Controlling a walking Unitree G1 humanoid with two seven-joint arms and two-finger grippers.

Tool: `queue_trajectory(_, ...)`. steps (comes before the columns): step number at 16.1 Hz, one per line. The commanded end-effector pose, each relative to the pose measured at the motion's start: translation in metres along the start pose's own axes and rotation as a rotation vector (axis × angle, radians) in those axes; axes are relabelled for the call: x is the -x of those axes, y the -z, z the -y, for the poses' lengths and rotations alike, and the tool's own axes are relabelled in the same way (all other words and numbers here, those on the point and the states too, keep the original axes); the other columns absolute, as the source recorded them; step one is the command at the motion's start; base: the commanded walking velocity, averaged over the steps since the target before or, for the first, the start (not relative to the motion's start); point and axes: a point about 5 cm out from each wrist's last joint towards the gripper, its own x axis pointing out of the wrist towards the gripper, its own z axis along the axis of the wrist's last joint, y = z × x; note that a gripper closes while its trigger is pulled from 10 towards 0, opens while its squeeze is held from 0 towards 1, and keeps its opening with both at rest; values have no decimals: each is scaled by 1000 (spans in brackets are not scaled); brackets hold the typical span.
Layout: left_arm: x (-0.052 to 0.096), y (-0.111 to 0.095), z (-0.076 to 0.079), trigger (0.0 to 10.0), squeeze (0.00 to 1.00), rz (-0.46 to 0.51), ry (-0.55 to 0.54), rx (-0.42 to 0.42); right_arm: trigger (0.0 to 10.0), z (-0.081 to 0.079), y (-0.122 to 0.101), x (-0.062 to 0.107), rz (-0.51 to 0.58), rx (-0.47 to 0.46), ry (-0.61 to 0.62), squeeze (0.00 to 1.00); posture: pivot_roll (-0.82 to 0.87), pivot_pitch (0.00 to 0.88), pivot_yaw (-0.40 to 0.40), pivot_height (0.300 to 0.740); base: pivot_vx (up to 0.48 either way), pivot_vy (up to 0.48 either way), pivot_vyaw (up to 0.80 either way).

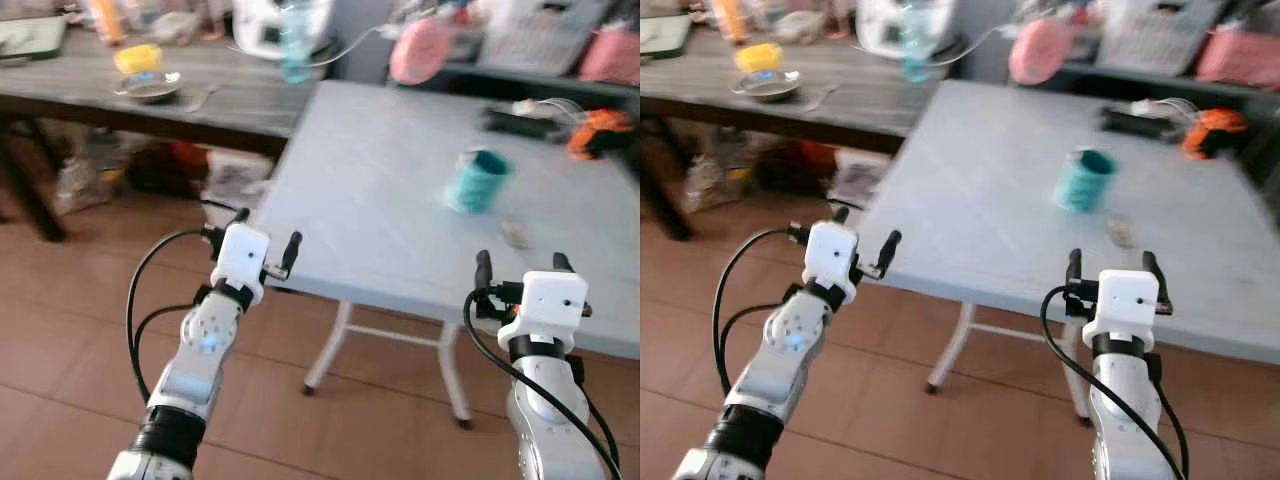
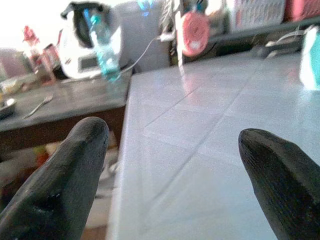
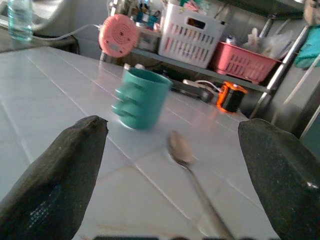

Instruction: Setting the table

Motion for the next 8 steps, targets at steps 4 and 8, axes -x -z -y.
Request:
queue_trajectory(4, 3, 4, -3, 10000, 0, -18, -4, -3, 10000, -4, -3, 1, 8, -1, -12, 0, 174, 91, -24, 740, 0, -480, 0)
queue_trajectory(8, 2, 5, -1, 10000, 0, -19, 6, 9, 10000, -5, -2, -1, 9, -1, -8, 0, 181, 88, -21, 740, 0, -360, 0)
